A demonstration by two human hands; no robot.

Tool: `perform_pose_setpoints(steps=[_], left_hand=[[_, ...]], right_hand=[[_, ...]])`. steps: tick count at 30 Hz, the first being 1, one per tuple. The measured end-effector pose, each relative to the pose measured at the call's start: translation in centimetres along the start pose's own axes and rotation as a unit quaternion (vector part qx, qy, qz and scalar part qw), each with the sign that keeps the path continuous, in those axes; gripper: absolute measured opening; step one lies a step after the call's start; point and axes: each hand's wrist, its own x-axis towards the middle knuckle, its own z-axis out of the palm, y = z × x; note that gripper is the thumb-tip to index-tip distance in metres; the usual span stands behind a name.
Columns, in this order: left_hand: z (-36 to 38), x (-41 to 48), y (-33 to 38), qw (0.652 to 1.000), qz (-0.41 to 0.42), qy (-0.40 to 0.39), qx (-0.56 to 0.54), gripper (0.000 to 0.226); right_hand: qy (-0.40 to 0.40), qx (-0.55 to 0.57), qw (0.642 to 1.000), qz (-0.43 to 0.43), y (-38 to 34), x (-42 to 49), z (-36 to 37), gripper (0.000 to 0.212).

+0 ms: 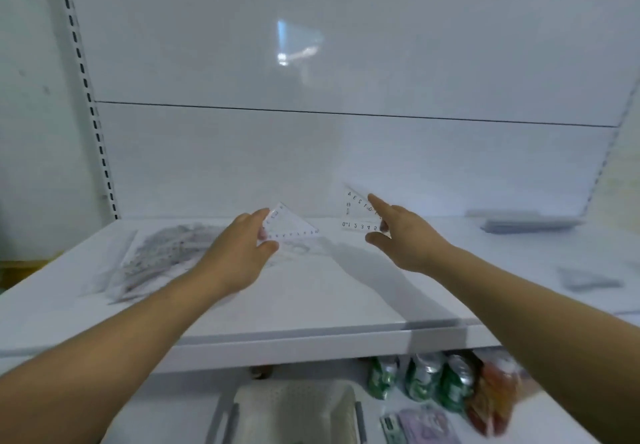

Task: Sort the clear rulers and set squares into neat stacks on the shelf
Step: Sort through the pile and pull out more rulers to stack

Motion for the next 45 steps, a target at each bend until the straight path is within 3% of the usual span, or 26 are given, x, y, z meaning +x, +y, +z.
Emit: perform_pose_setpoints(steps=[4,9,19,26,30,39,45], left_hand=[[5.4,0.7,7.4,0.998,0.05,-0.035,-0.022,0.052],[13.5,0.9,17.5,0.992,0.08,-0.08,-0.057,0.055],[24.8,1.4,30.6,0.983,0.078,-0.162,-0.043,0.055],[28.7,4.0,34.0,0.98,0.077,-0.181,-0.026,0.056],[29.9,5.3,35.0,0.978,0.075,-0.196,-0.021,0.044],[30.3,4.4,35.0,0.981,0.026,-0.19,0.005,0.046],[30.2,2.9,36.8,0.979,-0.036,-0.177,0.096,0.063]], right_hand=[[0.04,0.001,0.998,0.057,7.4,-5.2,-3.8,0.054],[0.043,-0.043,0.993,0.106,17.5,-12.4,-9.1,0.058],[0.066,-0.027,0.979,0.19,32.1,-20.5,-14.7,0.053],[0.067,-0.026,0.974,0.216,38.2,-18.4,-14.7,0.053],[0.07,-0.032,0.973,0.215,41.0,-16.5,-14.5,0.053],[0.04,-0.019,0.991,0.124,45.9,-13.1,-14.2,0.052],[-0.002,0.005,0.997,0.073,47.3,-13.1,-14.5,0.052]])
